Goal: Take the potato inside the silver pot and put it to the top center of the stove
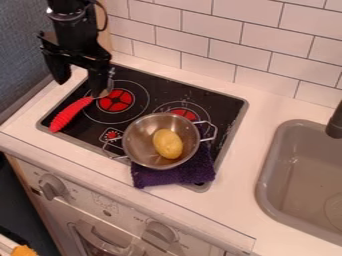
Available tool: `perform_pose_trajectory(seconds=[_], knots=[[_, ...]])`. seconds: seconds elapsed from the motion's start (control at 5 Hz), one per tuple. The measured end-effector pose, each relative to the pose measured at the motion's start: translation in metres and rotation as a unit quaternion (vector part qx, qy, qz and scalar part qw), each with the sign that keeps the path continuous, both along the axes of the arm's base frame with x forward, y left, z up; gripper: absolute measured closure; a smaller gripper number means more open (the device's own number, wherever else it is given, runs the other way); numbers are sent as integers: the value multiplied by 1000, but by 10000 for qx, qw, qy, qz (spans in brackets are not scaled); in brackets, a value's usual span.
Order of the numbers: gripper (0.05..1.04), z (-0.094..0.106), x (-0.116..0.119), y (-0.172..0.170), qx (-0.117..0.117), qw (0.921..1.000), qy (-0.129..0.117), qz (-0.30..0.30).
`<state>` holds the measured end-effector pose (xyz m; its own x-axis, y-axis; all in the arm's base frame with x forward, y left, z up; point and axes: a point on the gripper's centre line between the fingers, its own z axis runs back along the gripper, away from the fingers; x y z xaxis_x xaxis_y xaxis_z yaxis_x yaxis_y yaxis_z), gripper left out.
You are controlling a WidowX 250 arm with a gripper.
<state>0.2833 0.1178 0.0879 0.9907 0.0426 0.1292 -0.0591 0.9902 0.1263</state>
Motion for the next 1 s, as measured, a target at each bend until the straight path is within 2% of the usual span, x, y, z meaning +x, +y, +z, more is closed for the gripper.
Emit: perform_pose_trajectory(seconds=[0.2,0.4,0.6,1.0], knots=[[83,6,-1,-24,-109,9999,-112,62],[83,8,3,-52,-3,9999,-140,79],[83,5,13,-83,153,9998,-104,-76],[83,-17,17,-113,-39,9998,-46,-167]])
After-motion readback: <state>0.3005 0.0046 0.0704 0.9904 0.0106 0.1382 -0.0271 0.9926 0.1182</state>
